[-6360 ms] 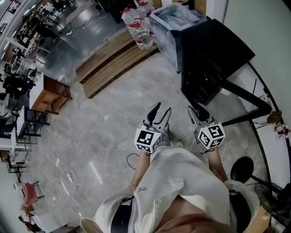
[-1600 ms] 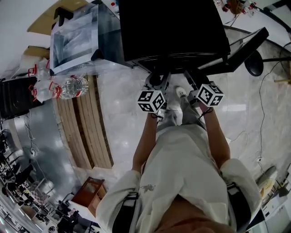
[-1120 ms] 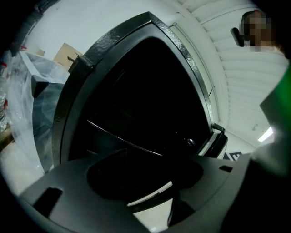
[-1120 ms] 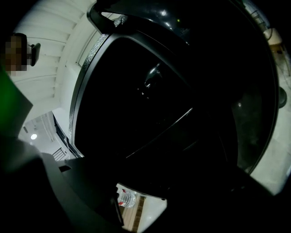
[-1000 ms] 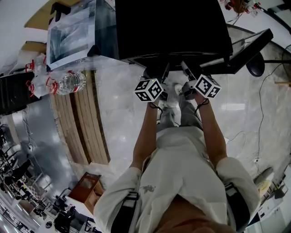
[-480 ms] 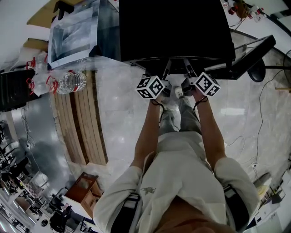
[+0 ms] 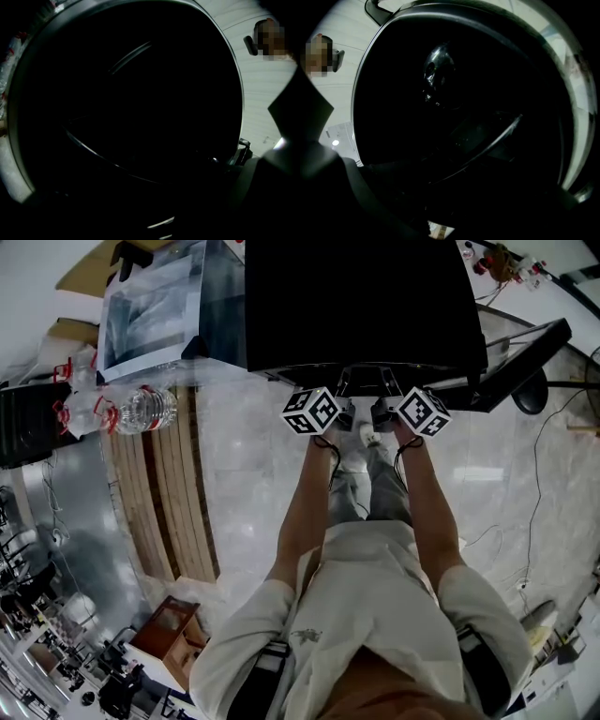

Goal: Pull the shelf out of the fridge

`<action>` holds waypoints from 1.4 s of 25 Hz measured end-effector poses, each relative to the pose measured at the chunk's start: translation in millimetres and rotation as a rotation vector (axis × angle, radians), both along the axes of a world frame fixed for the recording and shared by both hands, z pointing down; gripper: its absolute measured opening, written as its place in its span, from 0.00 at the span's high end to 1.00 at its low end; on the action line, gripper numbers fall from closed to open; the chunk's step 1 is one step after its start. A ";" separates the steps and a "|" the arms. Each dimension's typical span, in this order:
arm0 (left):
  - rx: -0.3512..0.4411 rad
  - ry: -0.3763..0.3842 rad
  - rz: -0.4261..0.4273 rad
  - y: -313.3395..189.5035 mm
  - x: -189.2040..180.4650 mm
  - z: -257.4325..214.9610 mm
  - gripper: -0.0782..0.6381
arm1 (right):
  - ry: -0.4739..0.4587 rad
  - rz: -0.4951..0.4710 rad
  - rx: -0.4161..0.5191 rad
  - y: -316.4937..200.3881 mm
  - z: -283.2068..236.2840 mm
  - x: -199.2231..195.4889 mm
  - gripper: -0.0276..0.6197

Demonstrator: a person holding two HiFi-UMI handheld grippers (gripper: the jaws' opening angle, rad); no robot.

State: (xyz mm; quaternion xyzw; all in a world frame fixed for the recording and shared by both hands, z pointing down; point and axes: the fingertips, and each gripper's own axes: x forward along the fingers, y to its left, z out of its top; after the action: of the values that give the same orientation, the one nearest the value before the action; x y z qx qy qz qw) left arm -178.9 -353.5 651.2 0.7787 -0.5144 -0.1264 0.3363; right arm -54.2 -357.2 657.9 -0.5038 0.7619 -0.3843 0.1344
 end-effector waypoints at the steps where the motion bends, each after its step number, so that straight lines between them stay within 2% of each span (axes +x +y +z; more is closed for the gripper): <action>1: 0.002 0.003 -0.005 -1.5 -1.0 -0.5 0.59 | 0.007 -0.005 0.008 -1.6 -2.1 -1.4 0.64; 3: 0.008 0.018 -0.010 -2.0 -2.7 -0.8 0.64 | 0.009 -0.009 0.017 -3.0 -4.7 -3.0 0.72; 6: 0.012 0.046 -0.008 -0.5 -3.5 -1.0 0.67 | -0.024 0.000 0.020 -1.8 -4.8 -2.6 0.76; 19: 0.005 0.061 -0.003 7.2 -3.9 -4.6 0.69 | -0.042 -0.005 0.035 5.3 -9.0 -2.5 0.77; 35: 0.036 0.057 0.011 15.7 -4.5 -24.5 0.69 | -0.052 -0.019 0.081 13.8 -28.3 -3.4 0.77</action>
State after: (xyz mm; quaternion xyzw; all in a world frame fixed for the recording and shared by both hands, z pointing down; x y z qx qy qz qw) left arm -183.4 -337.8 626.8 0.7836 -0.4979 -0.1560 0.3372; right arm -57.6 -343.4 629.6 -0.4804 0.7779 -0.3675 0.1707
